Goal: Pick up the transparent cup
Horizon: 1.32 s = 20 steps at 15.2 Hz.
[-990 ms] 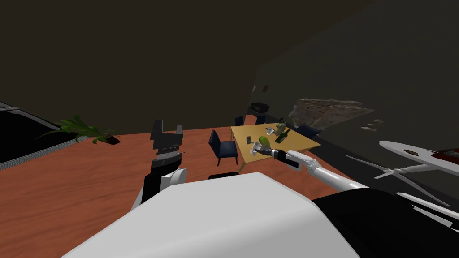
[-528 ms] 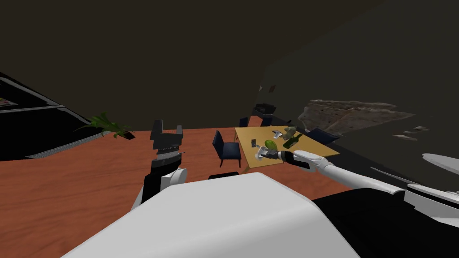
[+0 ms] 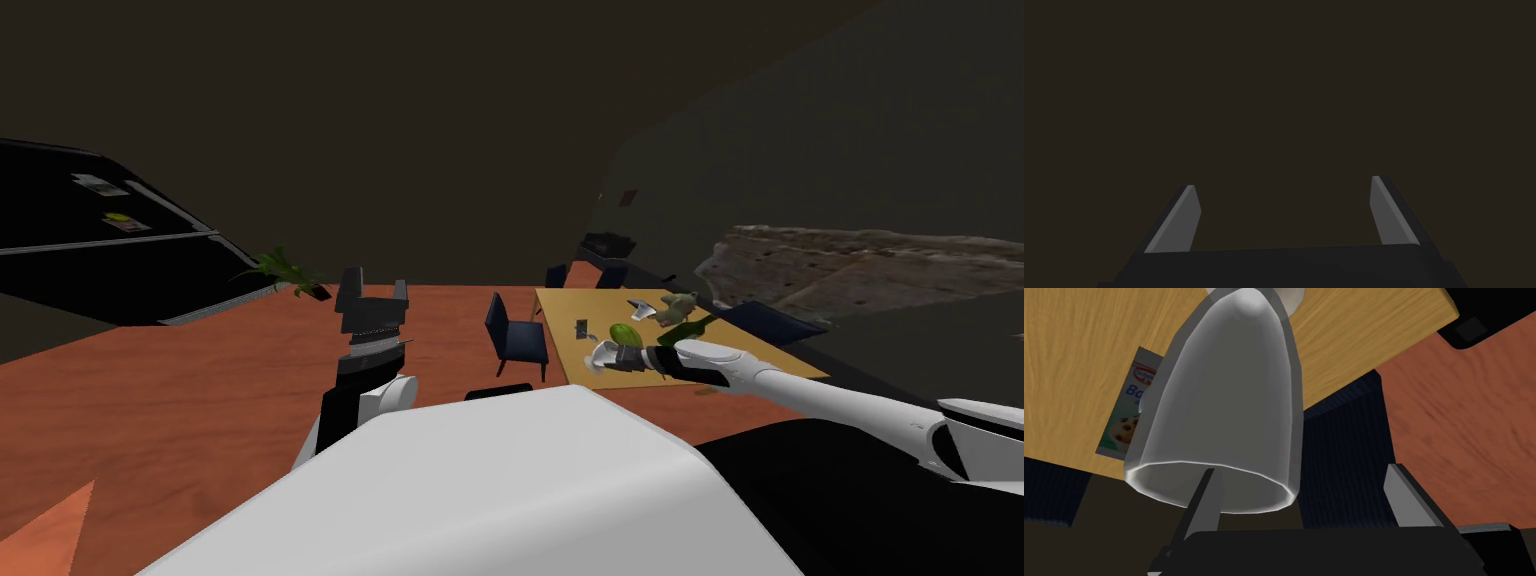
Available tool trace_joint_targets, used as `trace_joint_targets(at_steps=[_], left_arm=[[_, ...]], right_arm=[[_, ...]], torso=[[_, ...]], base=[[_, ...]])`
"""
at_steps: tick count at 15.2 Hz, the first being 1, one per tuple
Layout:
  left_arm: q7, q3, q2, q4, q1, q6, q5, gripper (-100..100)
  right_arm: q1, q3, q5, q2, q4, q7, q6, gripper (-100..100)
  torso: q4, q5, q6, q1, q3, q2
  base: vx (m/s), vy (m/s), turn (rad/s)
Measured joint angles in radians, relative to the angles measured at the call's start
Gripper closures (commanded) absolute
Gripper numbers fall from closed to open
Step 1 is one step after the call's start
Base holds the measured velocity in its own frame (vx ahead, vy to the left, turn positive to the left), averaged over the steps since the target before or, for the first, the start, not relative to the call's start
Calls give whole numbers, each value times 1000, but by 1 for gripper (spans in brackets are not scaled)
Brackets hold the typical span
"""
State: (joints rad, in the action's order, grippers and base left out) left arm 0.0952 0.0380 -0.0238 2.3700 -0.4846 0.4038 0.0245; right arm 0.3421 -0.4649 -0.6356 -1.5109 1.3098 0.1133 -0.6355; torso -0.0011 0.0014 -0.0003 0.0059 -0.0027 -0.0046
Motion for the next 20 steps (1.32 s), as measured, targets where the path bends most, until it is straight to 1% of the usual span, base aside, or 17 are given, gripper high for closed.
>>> trace_joint_targets(at_steps=[1,2,3,4,5,6,7,8,10,11,12,14,15,16,17,20], left_arm=[[0,0,0,0,0,0,0,0],[0,0,0,0,0,0,0,0],[0,0,0,0,0,0,0,0],[0,0,0,0,0,0,0,0],[0,0,0,0,0,0,0,0],[0,0,0,0,0,0,0,0],[0,0,0,0,0,0,0,0],[0,0,0,0,0,0,0,0],[0,0,0,0,0,0,0,0],[0,0,0,0,0,0,0,0],[0,0,0,0,0,0,0,0],[0,0,0,0,0,0,0,0],[0,0,0,0,0,0,0,0],[0,0,0,0,0,0,0,0],[0,0,0,0,0,0,0,0],[0,0,0,0,0,0,0,0]], right_arm=[[-15,-24,-21,-1,-31,5,-15,-100],[-5,-34,-26,-17,-35,10,-24,-100],[-2,-46,-35,-27,-53,19,-36,-100],[-16,-72,-57,-35,-86,24,-58,-100],[8,-79,-56,-60,-74,28,-60,-100],[20,-91,-63,-77,-67,30,-58,-100],[43,-99,-61,-102,-67,39,-62,-100],[48,-108,-64,-110,-82,51,-72,-100],[38,-141,-96,-114,-105,55,-88,-100],[45,-157,-105,-120,-118,61,-96,-100],[47,-160,-107,-121,-121,66,-99,-100],[48,-164,-114,-88,-137,73,-88,-100],[55,-165,-113,-75,-140,79,-78,-100],[49,-169,-120,-57,-151,81,-73,-100],[47,-170,-122,-52,-155,82,-72,100],[48,-171,-122,-52,-154,81,-73,100]], torso=[[0,0,0,0,0,0],[0,0,0,-1,1,1],[0,0,0,-1,1,1],[0,0,-1,0,0,0],[0,0,0,0,0,0],[0,0,0,1,0,0],[0,1,0,1,0,0],[0,0,0,1,0,0],[0,0,0,1,1,1],[0,0,0,1,1,1],[0,0,0,0,1,2],[1,-1,0,-4,3,4],[1,-1,0,-5,3,5],[1,-2,0,-6,3,6],[1,-1,1,-5,3,6],[2,-2,0,-6,4,6]], base=[[55,39,142],[63,44,139],[77,58,209],[78,55,161],[80,52,147],[84,59,195],[69,61,123],[55,57,105],[66,50,148],[47,29,58],[19,-2,54],[5,-26,112],[6,-37,83],[6,-22,31],[2,-8,3],[-1,0,-6]])
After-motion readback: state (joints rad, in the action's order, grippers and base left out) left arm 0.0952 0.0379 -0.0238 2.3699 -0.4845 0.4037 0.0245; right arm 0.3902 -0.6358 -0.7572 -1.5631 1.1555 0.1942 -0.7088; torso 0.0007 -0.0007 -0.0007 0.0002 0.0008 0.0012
